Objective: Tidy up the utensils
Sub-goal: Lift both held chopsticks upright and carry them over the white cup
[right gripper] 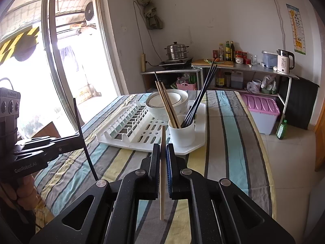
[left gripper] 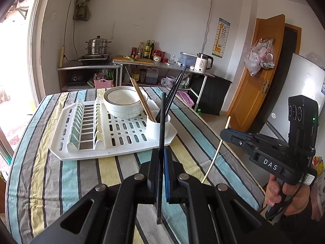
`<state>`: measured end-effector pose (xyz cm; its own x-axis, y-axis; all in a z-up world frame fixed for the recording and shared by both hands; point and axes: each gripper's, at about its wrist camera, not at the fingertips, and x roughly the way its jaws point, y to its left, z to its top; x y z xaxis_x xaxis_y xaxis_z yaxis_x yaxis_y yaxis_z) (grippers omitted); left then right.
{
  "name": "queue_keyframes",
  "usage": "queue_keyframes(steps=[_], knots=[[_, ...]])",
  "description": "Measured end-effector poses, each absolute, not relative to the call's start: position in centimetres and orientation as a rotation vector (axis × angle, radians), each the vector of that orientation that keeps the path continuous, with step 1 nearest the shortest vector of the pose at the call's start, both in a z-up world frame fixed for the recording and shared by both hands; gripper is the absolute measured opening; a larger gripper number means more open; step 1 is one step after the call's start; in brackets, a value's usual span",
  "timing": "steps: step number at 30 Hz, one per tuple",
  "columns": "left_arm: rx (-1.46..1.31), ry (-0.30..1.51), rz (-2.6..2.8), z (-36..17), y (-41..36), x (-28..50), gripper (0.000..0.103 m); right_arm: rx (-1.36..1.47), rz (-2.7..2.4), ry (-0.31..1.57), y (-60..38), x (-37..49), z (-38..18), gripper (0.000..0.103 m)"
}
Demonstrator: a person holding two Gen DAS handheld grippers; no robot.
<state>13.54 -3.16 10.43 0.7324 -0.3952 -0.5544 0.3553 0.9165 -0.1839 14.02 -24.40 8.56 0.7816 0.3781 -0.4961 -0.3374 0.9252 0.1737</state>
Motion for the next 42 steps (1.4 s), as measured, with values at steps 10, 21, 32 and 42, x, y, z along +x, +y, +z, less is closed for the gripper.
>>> queue_keyframes(steps=[10, 21, 32, 42], knots=[[-0.066, 0.620, -0.416, 11.0, -3.2, 14.0, 0.005, 0.084, 0.371, 0.532, -25.2, 14.1, 9.4, 0.006], [-0.032, 0.605, -0.425, 13.0, -4.4, 16.2, 0.005, 0.078, 0.363, 0.501, -25.6, 15.8, 11.1, 0.006], [-0.010, 0.577, -0.438, 15.6, -6.1, 19.9, 0.005, 0.085, 0.352, 0.455, -26.1, 18.7, 13.5, 0.006], [-0.020, 0.549, -0.439, 18.2, -6.8, 23.8, 0.005, 0.087, 0.355, 0.431, -26.0, 22.2, 15.0, 0.006]])
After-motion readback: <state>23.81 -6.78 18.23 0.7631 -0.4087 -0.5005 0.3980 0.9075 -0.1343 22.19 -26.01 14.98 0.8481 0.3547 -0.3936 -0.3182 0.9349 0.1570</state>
